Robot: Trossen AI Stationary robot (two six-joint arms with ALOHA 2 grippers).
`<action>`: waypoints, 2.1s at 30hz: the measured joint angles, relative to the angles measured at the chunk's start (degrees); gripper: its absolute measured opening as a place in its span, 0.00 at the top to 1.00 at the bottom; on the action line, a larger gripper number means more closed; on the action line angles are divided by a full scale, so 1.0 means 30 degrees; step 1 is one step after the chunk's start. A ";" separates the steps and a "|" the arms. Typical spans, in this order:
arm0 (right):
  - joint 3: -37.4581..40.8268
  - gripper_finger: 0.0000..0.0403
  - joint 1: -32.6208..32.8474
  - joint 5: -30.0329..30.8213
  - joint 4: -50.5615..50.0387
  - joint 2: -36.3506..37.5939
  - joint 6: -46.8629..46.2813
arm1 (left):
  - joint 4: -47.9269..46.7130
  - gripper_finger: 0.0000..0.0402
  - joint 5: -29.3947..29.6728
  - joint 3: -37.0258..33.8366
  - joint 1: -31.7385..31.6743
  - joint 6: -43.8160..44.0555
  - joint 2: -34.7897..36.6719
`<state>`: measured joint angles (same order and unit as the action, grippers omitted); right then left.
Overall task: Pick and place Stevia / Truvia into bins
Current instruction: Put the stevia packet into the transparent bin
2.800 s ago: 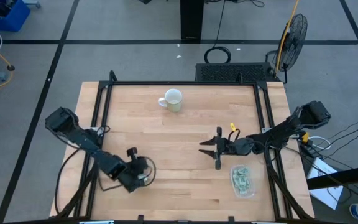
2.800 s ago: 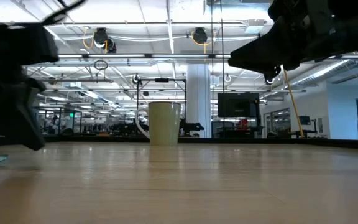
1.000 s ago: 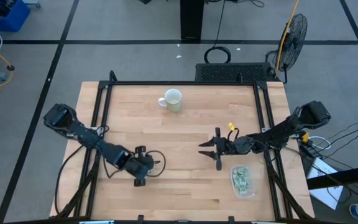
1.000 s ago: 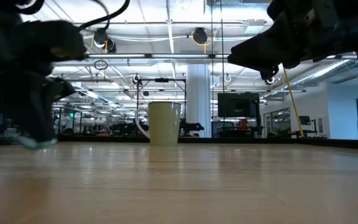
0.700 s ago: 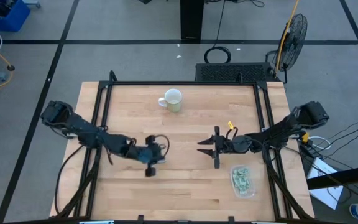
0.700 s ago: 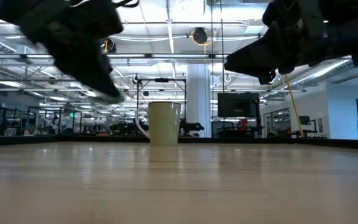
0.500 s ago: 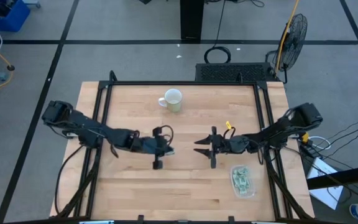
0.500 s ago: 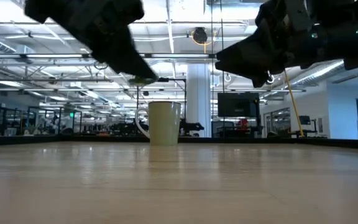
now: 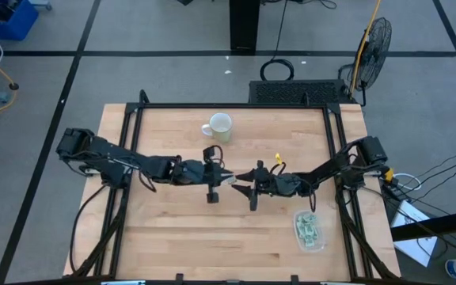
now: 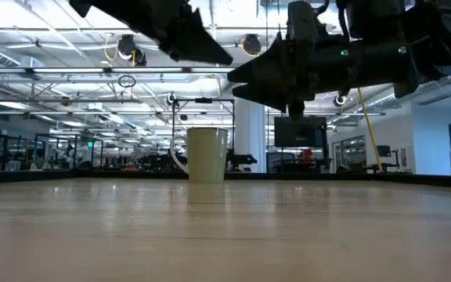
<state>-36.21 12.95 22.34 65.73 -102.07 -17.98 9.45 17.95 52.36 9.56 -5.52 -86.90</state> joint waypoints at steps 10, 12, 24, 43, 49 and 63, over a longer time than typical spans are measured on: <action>-0.0346 0.60 -0.0474 0.0033 -0.0642 0.0160 0.0579 | 0.1441 0.90 0.1166 0.0176 0.0185 -0.1062 -0.1296; -0.0311 0.60 -0.0450 -0.0029 -0.1143 0.0151 0.0895 | 0.0805 0.90 0.1475 0.0130 0.0222 -0.1054 -0.1245; -0.0640 0.60 -0.1778 -0.2067 -0.5748 -0.1439 -0.1238 | 0.0279 0.90 0.7557 0.0124 0.0412 -0.1137 0.1260; -0.2426 0.50 -0.1741 -0.3880 -0.6237 -0.4689 0.2599 | -0.1840 0.90 0.6834 0.0131 0.0736 -0.0533 0.2508; -0.2433 0.47 -0.1746 -0.3933 -0.5923 -0.4717 0.4072 | -0.2644 0.90 0.6322 0.0131 0.0736 0.0044 0.2515; -0.2419 0.65 -0.1814 -0.3183 -0.6368 -0.4725 0.5297 | -0.3685 0.90 0.5967 0.0131 0.0736 0.0911 0.2508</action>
<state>-43.46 7.51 12.79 46.63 -116.25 -2.09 -1.61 35.86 52.75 11.77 -2.79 -79.37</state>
